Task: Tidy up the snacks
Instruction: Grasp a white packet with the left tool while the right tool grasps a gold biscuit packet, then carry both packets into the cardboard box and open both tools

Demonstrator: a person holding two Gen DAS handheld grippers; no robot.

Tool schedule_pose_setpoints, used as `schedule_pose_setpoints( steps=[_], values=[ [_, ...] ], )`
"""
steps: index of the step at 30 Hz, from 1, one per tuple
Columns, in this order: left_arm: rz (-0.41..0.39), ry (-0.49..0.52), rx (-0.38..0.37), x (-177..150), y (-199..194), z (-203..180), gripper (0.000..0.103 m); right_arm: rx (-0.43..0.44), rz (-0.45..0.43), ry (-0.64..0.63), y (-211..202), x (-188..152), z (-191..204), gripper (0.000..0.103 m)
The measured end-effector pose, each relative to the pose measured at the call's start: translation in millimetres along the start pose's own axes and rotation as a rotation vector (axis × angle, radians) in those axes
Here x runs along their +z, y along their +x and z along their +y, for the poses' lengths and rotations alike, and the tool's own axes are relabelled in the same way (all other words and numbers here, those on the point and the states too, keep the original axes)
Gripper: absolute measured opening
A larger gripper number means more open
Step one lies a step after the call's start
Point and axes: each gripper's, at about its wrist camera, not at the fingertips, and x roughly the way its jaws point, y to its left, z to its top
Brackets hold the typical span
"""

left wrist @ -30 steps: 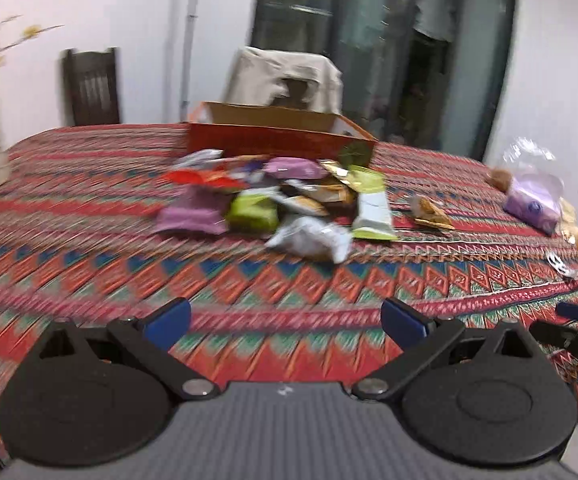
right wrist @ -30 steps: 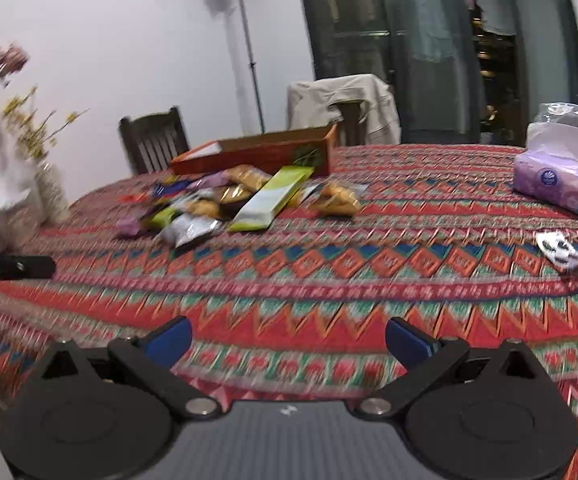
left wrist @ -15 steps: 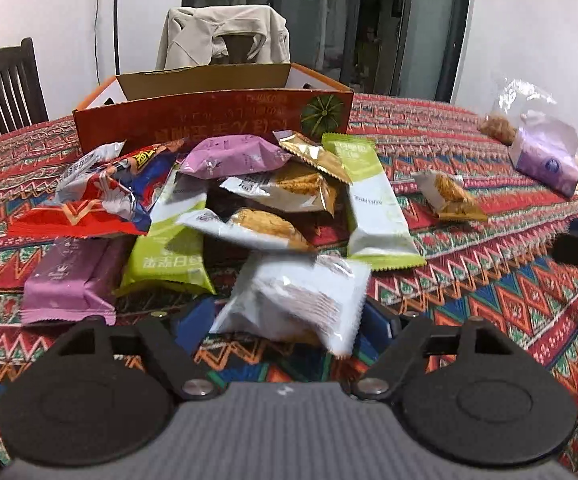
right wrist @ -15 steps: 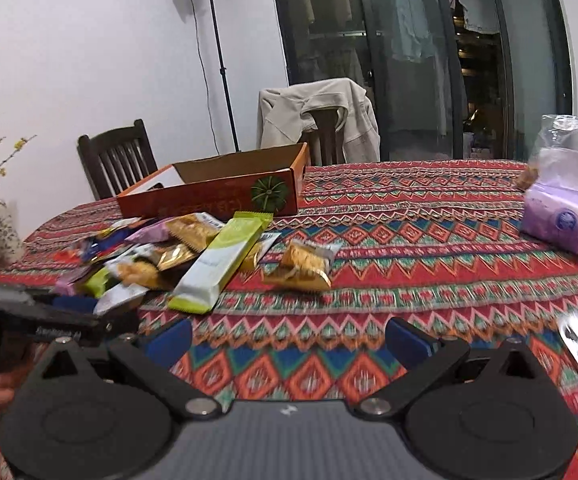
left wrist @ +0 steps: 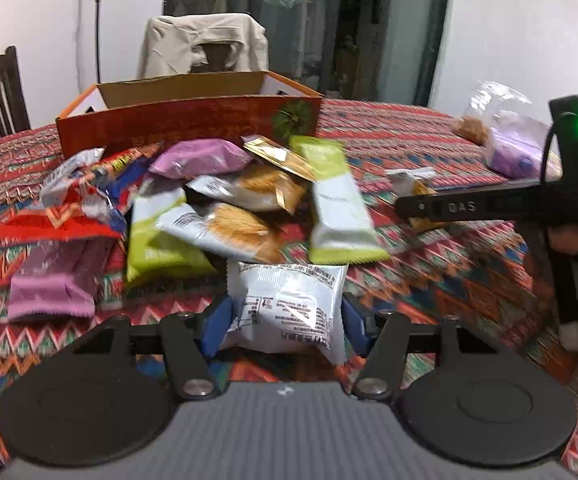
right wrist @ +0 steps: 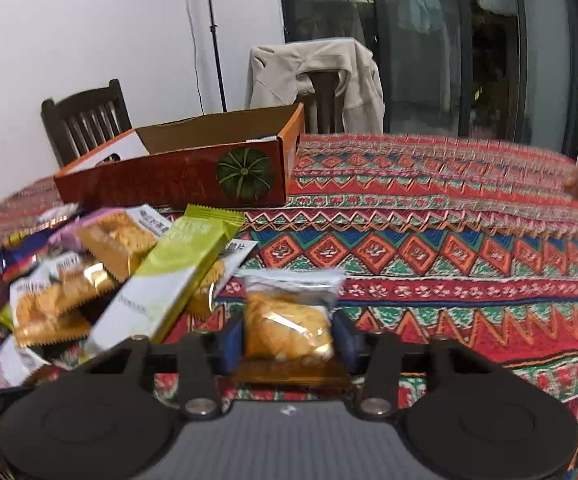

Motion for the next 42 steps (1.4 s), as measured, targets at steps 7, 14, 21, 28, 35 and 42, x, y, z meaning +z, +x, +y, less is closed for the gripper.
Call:
schedule_pose_setpoints(
  steps=[7,14,21,28,35,42],
  values=[
    [-0.034,-0.028,-0.056,-38.1,-67.2,-14.8,0.055,0.061,0.004,-0.036,-66.6,-41.4,12.4,0.04],
    [-0.059,-0.042,-0.012,-43.8,-102.5,-14.4,0.055,0.114,0.03,-0.053,-123.6,-85.3,27.4,0.04],
    [-0.079,-0.055,0.005,-43.1,-118.1,-9.3,0.055,0.139,-0.012,-0.049,-143.6,-84.8,32.7,0.04],
    [-0.195,-0.047,0.01,15.3,-144.6,40.9,0.055,0.194,-0.056,-0.041,-154.7,-53.0,27.0,0.04],
    [-0.201,0.005,0.103,136.8,-123.8,109.2,0.055,0.289,-0.137,-0.122,-148.2,58.0,19.5,0.04],
    [-0.219,0.04,0.153,252.1,-60.6,152.6,0.056,0.32,-0.135,-0.123,-90.8,198.0,17.0,0.04]
  ],
)
